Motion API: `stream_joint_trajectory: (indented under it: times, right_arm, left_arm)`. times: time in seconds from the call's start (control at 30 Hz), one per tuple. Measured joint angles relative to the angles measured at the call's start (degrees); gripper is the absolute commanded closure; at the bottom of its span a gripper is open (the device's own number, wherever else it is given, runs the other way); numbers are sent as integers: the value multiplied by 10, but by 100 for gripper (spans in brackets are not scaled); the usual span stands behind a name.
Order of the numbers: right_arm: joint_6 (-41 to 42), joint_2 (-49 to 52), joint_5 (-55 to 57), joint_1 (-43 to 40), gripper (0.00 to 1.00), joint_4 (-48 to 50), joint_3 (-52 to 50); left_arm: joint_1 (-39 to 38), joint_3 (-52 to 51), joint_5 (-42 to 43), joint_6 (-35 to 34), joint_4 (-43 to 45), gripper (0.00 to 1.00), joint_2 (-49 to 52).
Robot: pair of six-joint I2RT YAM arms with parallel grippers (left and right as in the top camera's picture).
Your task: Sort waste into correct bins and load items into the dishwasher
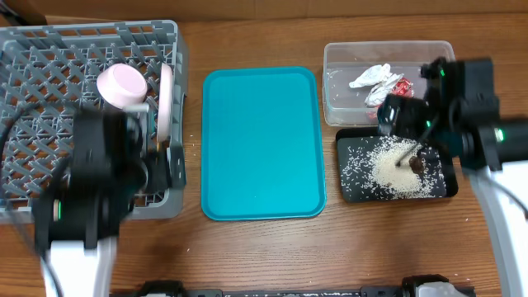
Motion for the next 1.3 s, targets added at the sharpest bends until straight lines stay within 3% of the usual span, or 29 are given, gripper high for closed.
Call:
stream_joint_trajectory:
  times: [0.2,0.33,1.17,1.3]
  right_arm:
    - [-20,-165,14,0,0,16,-94]
    - [-26,-223,27,0,0,-21,-101]
    - [-30,-218,38,0,0,-57,-109]
    - [-31,-264,38,0,0,0,-129]
  left_arm:
    - [0,-108,0,-10,24,0,-187]
    - [0,-129,3,-21,39,0,-251]
    - [0,-133,3,-43,-11,0,-263]
    - [0,-133,3,-43,-11,0,-263]
